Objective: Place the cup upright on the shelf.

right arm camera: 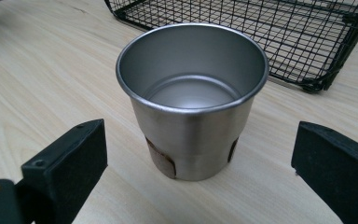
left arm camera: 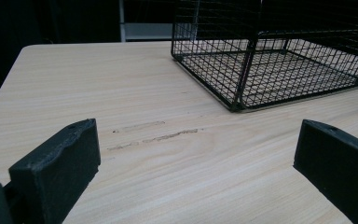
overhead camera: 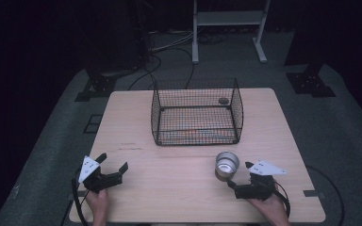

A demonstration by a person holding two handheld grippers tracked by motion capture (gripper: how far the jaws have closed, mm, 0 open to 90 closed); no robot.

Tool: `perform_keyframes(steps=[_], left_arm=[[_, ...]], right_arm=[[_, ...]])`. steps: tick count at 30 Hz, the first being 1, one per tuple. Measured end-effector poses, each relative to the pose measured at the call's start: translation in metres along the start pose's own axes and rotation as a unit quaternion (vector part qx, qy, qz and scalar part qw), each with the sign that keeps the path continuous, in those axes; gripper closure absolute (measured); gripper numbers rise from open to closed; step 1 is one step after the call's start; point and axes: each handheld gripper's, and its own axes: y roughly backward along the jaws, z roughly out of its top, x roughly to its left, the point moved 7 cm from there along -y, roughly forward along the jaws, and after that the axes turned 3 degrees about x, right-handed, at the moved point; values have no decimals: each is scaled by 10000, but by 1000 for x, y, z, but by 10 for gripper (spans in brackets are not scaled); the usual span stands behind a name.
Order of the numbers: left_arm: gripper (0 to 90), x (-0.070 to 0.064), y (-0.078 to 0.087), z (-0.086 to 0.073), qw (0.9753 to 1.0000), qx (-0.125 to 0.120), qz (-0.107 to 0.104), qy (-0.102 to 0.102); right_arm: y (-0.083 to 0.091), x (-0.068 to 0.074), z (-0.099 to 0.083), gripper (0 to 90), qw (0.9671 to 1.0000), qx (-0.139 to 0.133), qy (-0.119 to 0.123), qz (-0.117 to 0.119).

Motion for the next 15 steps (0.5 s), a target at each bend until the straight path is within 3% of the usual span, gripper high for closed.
perform_keyframes(steps=[15], left_arm=[[0,0,0,0,10000,-4,2,3]], right_arm=[[-21,2,7,29,9999,136,73,-30]])
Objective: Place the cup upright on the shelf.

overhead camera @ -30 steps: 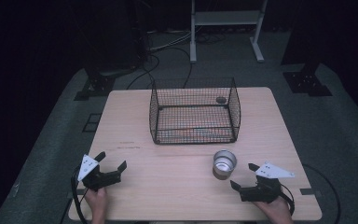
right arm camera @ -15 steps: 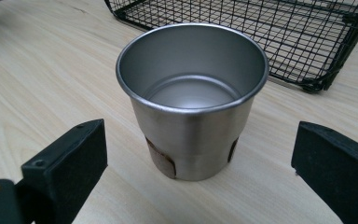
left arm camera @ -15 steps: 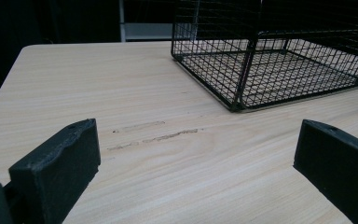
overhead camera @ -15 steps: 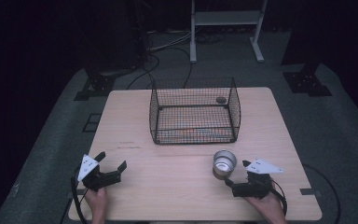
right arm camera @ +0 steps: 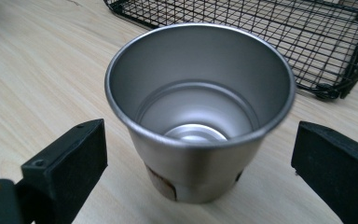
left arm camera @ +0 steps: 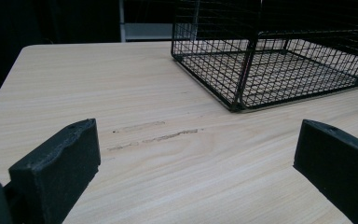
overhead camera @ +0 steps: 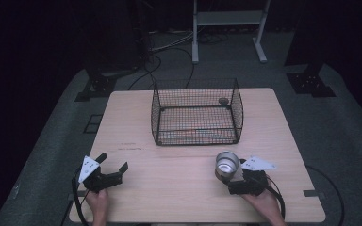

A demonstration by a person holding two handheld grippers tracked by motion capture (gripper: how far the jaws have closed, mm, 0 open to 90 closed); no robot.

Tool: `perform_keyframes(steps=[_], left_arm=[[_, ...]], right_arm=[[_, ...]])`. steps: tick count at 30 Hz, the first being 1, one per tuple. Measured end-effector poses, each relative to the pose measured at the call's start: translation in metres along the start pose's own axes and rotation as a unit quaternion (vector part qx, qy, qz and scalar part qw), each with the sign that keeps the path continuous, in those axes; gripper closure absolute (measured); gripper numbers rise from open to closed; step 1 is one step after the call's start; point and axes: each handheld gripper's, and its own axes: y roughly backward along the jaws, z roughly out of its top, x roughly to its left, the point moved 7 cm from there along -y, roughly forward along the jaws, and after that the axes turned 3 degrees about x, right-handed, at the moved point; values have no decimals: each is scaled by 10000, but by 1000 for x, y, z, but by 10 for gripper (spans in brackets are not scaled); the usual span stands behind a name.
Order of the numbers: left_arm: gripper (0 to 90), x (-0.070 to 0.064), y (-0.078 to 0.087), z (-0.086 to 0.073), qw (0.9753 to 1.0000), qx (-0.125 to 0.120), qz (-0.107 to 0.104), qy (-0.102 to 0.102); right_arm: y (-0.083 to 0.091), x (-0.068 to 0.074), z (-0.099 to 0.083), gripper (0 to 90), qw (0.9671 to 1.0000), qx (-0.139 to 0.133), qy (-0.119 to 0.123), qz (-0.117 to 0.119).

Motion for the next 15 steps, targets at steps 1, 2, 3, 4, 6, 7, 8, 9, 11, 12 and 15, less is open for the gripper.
perform_keyframes(steps=[1,2,3,4,6,7,8,9,11,12,15], left_arm=[[0,0,0,0,10000,0,0,0],[0,0,0,0,10000,0,-1,-1],[0,0,0,0,10000,1,1,0],[0,0,0,0,10000,2,1,2],[0,0,0,0,10000,-1,1,0],[0,0,0,0,10000,3,-2,0],[0,0,0,0,10000,0,-2,-1],[0,0,0,0,10000,-2,-1,0],[0,0,0,0,10000,0,-3,1],[0,0,0,0,10000,-2,-3,1],[0,0,0,0,10000,0,-6,3]], right_arm=[[-2,1,1,29,10000,11,17,4],[-3,1,2,29,10000,-4,29,15],[-5,2,4,29,10000,-38,13,40],[-6,3,5,29,10000,-50,14,57],[-9,4,7,29,10000,-69,17,54],[-11,4,7,29,10000,-55,27,33],[-13,5,8,29,10000,-65,16,37],[-14,5,9,31,10000,-76,17,38],[-14,5,11,64,10000,-94,15,13],[-14,6,13,86,9999,-118,-11,15],[-13,6,16,153,9999,-159,-14,-37]])
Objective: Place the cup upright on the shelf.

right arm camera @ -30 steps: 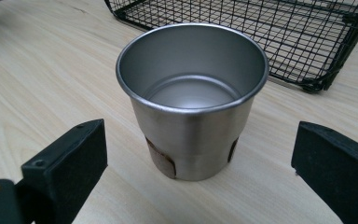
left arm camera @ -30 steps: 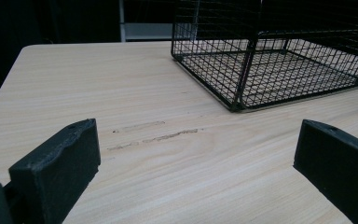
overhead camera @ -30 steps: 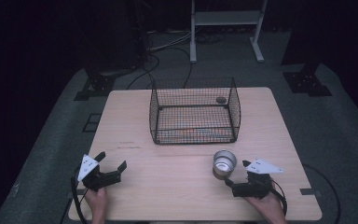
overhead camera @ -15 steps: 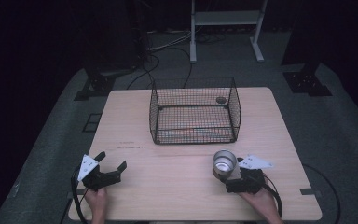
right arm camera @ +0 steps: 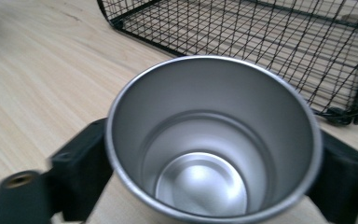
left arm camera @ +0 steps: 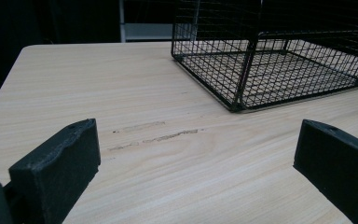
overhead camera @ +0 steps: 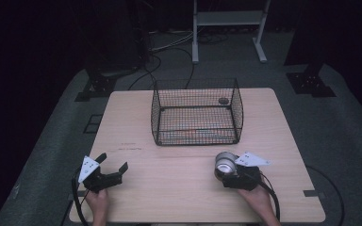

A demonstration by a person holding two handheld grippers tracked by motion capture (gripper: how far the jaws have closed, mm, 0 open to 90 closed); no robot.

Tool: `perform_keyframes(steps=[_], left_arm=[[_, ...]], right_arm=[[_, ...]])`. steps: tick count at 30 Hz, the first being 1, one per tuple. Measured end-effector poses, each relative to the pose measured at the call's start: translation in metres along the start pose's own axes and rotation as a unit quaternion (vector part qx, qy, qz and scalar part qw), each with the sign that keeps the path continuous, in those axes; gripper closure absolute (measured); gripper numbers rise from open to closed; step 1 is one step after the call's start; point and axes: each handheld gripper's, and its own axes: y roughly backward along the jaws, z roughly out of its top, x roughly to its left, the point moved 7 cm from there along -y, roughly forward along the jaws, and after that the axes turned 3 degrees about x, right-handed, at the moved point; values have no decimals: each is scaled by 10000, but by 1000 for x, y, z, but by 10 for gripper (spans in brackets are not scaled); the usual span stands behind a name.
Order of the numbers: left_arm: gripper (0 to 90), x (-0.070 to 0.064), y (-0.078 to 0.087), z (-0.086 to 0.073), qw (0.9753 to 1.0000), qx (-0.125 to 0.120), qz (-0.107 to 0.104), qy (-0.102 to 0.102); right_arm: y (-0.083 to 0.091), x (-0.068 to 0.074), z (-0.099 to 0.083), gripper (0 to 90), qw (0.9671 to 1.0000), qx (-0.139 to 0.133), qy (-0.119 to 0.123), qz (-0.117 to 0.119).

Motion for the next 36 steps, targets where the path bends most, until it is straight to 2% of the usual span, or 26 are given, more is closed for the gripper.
perform_keyframes(steps=[6,12,16,24,30,36], left_arm=[[0,0,0,0,10000,-1,7,-1],[0,0,0,0,10000,3,9,-2],[0,0,0,0,10000,1,5,-3],[0,0,0,0,10000,2,4,-7],[0,0,0,0,10000,-1,1,-2],[0,0,0,0,10000,-1,2,-7]], right_arm=[[1,0,1,179,9999,56,116,-27],[6,3,10,181,9998,-9,143,129],[11,5,20,181,9994,-30,231,237],[20,11,49,181,9976,-68,341,596],[25,12,65,181,9970,-39,364,688],[29,11,78,181,9971,-40,439,626]])
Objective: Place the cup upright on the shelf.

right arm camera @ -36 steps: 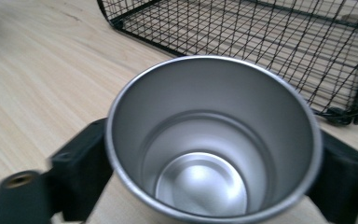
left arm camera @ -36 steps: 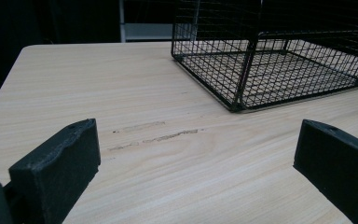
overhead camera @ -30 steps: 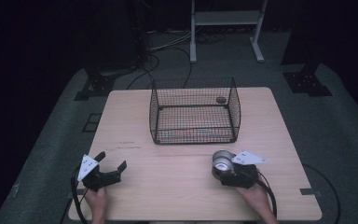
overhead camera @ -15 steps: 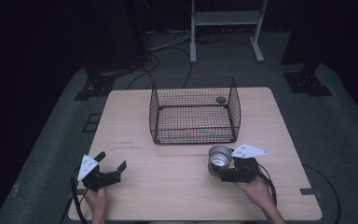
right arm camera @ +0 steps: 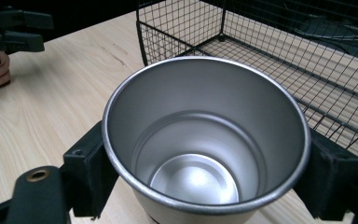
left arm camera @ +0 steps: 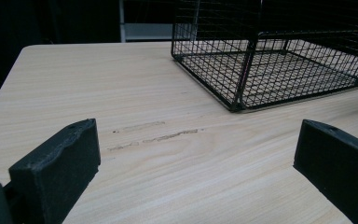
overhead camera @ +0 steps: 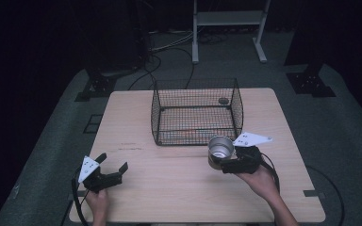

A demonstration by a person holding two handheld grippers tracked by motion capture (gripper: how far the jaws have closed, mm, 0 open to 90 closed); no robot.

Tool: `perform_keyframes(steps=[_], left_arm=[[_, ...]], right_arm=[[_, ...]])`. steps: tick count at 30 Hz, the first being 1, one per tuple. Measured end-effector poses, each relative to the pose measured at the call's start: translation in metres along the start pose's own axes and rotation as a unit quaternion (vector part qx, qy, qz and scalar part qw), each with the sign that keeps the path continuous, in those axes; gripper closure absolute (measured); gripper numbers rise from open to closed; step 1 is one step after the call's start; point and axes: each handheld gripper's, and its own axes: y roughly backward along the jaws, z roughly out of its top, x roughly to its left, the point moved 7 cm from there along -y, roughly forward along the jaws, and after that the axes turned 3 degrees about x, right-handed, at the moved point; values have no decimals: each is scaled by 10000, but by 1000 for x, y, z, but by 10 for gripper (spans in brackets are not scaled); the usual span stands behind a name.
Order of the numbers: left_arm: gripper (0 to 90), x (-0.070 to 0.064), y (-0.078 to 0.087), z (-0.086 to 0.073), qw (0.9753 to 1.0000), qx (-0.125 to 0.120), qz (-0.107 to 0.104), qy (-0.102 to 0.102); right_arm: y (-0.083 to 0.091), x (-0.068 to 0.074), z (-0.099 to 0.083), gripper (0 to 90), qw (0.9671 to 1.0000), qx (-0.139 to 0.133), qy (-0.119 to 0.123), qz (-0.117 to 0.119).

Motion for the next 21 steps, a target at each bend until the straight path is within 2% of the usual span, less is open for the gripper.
perform_keyframes(steps=[12,21], left_arm=[[0,0,0,0,10000,1,0,2],[0,0,0,0,10000,-7,-2,16]], right_arm=[[1,-2,23,181,9999,50,153,41],[-1,-7,41,181,9998,95,167,103]])
